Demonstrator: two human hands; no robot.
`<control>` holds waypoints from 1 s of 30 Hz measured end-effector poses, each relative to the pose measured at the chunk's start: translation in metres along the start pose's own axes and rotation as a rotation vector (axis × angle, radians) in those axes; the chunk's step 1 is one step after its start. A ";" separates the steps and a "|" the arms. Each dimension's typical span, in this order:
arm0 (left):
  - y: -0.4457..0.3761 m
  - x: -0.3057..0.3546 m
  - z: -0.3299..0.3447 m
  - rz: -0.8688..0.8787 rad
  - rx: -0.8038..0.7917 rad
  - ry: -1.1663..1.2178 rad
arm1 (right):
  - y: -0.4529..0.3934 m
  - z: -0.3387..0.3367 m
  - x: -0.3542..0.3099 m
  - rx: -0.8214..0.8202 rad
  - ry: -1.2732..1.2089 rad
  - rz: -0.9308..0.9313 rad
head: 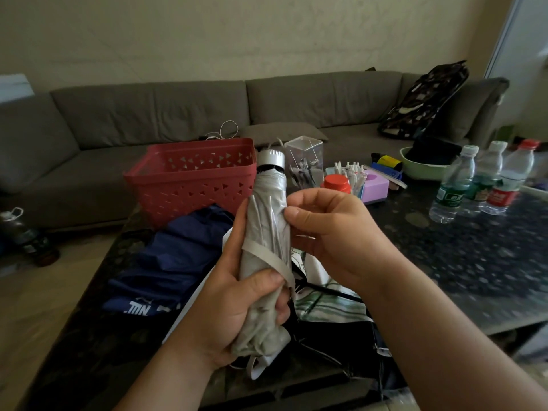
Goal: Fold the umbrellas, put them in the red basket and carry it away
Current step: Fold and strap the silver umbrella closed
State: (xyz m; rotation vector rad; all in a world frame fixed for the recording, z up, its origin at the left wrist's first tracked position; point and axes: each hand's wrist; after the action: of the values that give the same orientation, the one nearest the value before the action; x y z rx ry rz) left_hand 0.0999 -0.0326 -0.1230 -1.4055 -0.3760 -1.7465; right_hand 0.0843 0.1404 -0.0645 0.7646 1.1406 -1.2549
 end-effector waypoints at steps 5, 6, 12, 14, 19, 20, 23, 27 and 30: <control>0.000 -0.001 0.000 -0.023 -0.084 0.132 | 0.000 0.006 0.004 -0.014 -0.208 0.041; -0.001 -0.001 0.000 -0.031 -0.049 0.131 | 0.001 0.007 0.006 0.014 -0.152 0.013; -0.011 0.009 0.000 0.018 0.226 0.155 | 0.026 0.010 0.023 0.077 0.750 -0.354; -0.012 0.014 -0.007 0.022 0.325 0.152 | 0.037 0.015 0.031 -0.041 0.872 -0.406; -0.015 0.024 -0.014 0.061 0.502 0.186 | 0.041 0.019 0.051 -0.072 1.085 -0.478; -0.016 0.025 -0.013 0.075 0.522 0.171 | 0.041 0.021 0.052 -0.049 1.101 -0.478; -0.020 0.027 -0.007 0.122 0.595 0.138 | 0.041 0.025 0.050 -0.005 1.151 -0.481; -0.022 0.027 -0.002 0.153 0.693 0.134 | 0.038 0.029 0.052 0.006 1.161 -0.478; -0.023 0.026 -0.005 0.157 0.707 0.174 | 0.037 0.032 0.051 -0.029 0.925 -0.306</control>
State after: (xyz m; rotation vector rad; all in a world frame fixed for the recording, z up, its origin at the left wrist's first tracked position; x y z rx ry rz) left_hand 0.0786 -0.0328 -0.0951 -0.7483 -0.6849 -1.3906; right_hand 0.1240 0.1017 -0.1084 1.2381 2.0745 -1.1318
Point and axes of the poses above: each hand's wrist, its own y-axis away from the middle knuckle, its own z-axis out of the palm, x = y × z, and after that the axes turned 9 degrees about -x, right-handed
